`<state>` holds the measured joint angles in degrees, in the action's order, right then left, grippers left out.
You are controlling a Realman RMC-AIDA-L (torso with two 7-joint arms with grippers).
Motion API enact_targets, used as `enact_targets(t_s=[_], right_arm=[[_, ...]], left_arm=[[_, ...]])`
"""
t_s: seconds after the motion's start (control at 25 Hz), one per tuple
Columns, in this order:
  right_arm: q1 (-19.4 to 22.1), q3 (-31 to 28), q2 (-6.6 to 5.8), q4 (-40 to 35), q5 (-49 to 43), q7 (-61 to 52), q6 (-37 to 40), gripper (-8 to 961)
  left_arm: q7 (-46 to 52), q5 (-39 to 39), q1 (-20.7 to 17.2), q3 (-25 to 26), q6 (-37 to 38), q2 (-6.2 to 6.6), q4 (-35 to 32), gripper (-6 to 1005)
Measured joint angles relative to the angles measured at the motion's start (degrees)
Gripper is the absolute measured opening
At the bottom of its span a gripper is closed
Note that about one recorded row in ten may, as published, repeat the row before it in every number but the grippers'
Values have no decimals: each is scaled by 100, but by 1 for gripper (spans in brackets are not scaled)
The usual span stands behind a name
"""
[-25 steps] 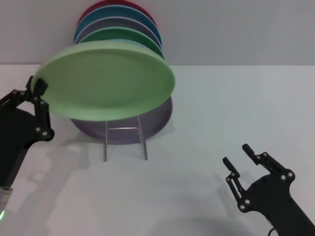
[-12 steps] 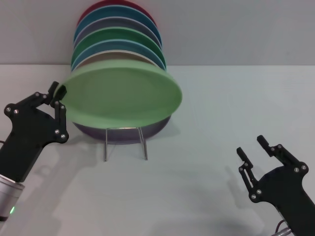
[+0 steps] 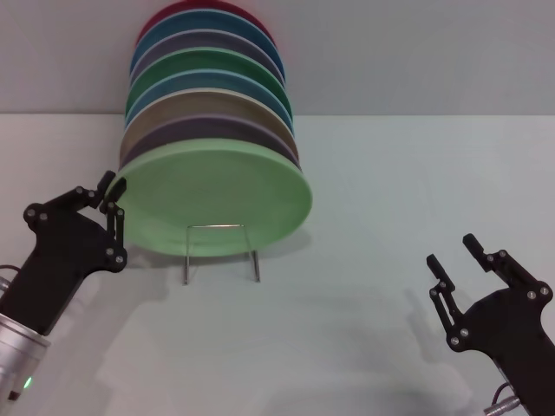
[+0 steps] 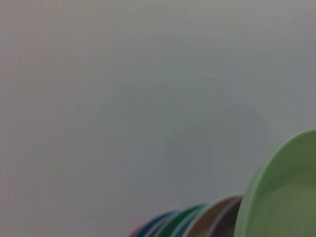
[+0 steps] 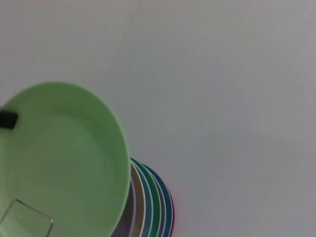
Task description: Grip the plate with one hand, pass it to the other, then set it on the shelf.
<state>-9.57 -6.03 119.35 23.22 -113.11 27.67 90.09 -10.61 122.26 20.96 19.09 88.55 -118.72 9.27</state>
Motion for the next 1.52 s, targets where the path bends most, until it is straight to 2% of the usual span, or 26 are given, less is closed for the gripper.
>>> enact_targets(t_s=[0.8, 1.0, 1.04, 1.2, 1.24, 1.36, 1.52], right_arm=[[-195, -77, -8, -79, 0, -1, -28, 401], [-235, -190, -6, -131, -1, 0, -64, 400], [-250, -263, -3, -132, -1, -20, -79, 400], [-268, -415, -2, -142, -1, -155, -81, 400], [-271, -522, -3, -169, -1, -274, -78, 400], [-299, -643, -4, -245, -1, -488, -55, 401], [-432, -848, -14, -470, -1, -1182, -28, 401]], left_arm=[[-13, -25, 86, -111, -619, -11, 110, 184], [-12, -41, 10, -96, -337, -9, 110, 293], [-12, -32, -127, -97, 62, -1, 110, 314], [36, -16, -403, -126, 644, 3, 135, 401], [262, -19, -622, -123, 932, 5, 237, 423], [628, -37, -795, -84, 1033, 5, 359, 565], [1521, -59, -917, 104, 1025, -9, 421, 654]])
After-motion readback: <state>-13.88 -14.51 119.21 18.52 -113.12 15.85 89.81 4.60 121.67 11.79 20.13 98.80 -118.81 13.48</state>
